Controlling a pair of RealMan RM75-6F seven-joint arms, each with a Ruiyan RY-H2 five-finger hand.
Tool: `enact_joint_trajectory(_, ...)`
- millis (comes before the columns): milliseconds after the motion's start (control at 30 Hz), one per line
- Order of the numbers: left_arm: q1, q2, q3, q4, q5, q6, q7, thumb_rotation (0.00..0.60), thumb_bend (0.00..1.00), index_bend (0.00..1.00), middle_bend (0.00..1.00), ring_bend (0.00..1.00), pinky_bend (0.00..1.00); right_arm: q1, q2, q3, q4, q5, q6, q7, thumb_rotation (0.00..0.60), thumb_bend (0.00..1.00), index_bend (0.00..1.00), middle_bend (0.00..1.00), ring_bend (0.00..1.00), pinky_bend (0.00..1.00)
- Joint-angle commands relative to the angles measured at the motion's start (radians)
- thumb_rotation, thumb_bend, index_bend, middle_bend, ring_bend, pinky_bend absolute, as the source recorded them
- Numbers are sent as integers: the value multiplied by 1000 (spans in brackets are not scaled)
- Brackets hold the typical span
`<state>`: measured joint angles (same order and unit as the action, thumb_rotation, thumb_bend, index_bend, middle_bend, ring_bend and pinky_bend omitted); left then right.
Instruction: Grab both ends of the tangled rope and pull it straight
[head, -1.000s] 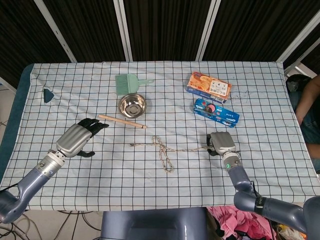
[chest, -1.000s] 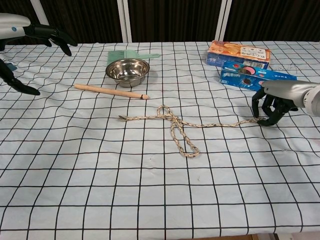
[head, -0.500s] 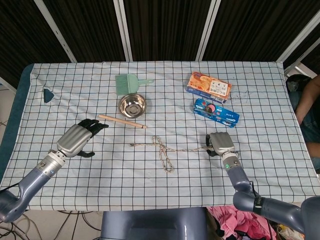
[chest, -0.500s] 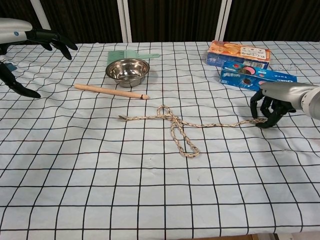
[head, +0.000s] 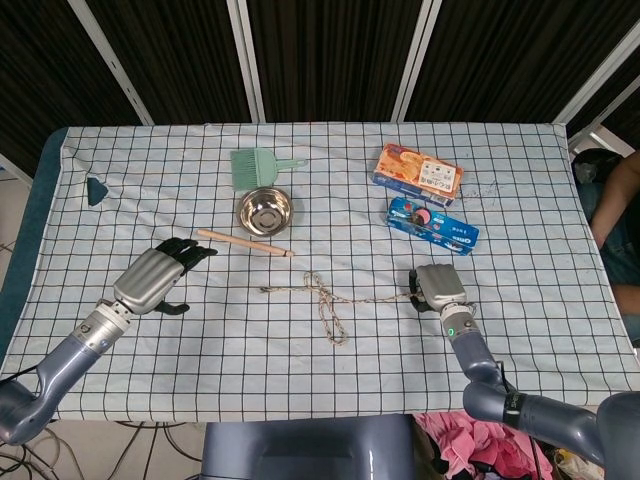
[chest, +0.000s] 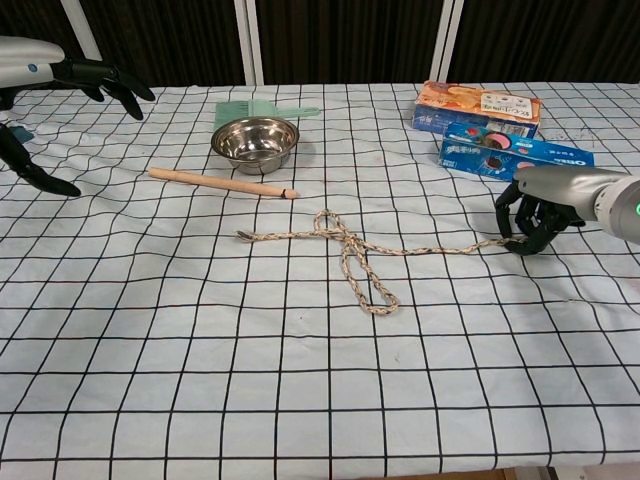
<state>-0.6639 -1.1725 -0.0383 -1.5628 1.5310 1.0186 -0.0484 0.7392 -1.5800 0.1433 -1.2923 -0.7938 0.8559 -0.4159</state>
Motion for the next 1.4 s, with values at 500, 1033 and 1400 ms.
enact_joint_trajectory(500,-28,-29,9,10,-29,-88,-12,600,190,191,350,251,221,-3,-9,2,8,-16,3,7,600,411,633,803,955,860)
enact_joint_trajectory(1033,-228,-245,-101,158,-352,-361,268,600,190,362,756,638,511,-12,0,11,-13,-22,14,18,600,411,636,808,958,866)
enact_joint_trajectory(1400,-346,-360,-116,265,-583,-451,408,600,190,381,868,748,599,-15,1,21,-12,-31,19,33,600,411,636,809,959,866)
